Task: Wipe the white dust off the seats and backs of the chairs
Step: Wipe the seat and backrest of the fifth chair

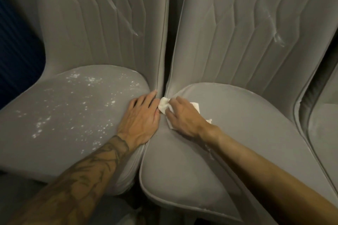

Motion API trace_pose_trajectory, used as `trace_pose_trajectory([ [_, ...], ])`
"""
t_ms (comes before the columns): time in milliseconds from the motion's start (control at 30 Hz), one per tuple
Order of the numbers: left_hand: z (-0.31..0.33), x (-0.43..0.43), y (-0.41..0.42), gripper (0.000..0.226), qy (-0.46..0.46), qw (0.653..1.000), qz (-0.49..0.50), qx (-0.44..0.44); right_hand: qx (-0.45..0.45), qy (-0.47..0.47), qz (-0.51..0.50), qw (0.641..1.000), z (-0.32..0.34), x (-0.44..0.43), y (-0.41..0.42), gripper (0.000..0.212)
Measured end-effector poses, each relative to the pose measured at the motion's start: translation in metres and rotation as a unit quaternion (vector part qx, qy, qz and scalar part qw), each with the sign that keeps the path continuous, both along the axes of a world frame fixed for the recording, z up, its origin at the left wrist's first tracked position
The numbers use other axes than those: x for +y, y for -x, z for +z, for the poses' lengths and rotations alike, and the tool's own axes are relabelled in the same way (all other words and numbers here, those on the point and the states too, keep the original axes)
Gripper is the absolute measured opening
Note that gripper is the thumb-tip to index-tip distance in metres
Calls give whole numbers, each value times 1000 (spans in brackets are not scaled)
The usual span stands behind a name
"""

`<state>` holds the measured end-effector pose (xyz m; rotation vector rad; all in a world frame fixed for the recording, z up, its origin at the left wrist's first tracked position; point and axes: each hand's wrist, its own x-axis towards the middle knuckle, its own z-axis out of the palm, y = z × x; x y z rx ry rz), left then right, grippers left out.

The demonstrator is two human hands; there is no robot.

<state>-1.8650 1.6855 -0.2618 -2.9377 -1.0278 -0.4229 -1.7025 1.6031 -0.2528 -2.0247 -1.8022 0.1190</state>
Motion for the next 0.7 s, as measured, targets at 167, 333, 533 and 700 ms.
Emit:
trace_pose_trajectory([
  [167,2,-1,1,39,3,1000,0,-2,-5,37,-137,990,11,29,-52,34],
  [333,0,1,2,44,-3,1000,-1,-13,-6,-8,-67,998,1,5,-6,24],
  [533,1,0,3,47,-8,1000,-10,-15,-25,29,-52,998,9,-6,-21,26],
  [700,2,1,3,40,-1,1000,-9,-19,-17,18,-182,983,9,9,-9,32],
])
